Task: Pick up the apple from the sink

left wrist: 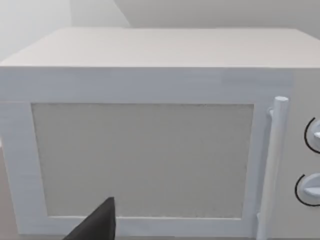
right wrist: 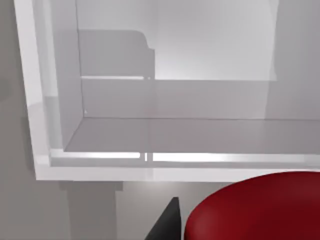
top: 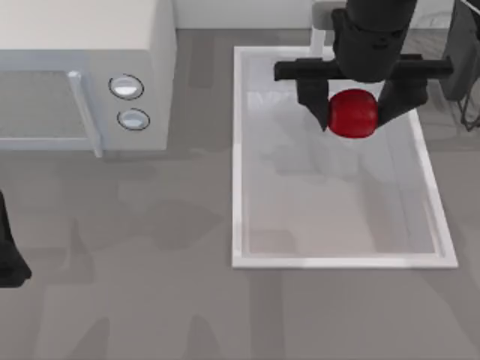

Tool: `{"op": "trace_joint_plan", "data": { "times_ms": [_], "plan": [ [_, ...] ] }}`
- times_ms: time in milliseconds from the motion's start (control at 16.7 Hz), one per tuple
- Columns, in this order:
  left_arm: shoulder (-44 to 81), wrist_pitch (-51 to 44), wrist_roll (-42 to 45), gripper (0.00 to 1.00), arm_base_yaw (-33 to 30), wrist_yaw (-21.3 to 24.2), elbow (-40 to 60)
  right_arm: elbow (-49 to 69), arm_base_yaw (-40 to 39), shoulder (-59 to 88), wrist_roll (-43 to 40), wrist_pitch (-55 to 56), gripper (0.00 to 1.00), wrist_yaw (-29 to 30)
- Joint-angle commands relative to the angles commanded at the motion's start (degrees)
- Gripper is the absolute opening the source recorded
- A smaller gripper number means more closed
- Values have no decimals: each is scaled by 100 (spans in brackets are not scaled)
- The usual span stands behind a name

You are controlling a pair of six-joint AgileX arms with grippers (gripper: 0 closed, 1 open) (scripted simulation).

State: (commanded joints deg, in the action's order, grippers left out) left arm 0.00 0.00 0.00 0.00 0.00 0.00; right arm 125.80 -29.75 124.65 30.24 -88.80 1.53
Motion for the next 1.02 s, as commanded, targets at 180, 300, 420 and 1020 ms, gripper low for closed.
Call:
{"op": "trace_joint_plan", "data": {
  "times_ms": [180, 300, 420, 1020],
  "plan": [
    [0, 0, 0, 100, 0, 0, 0, -206, 146, -192, -146, 52, 0, -7],
    [0, 0, 0, 100, 0, 0, 0, -640, 424, -579, -425, 144, 0, -20],
    [0, 0, 0, 100, 0, 0, 0, -1313, 807, -1105, -808, 271, 0, -38],
    [0, 0, 0, 100, 0, 0, 0, -5435, 3015, -4156, -3023, 976, 0, -140]
  ]
}}
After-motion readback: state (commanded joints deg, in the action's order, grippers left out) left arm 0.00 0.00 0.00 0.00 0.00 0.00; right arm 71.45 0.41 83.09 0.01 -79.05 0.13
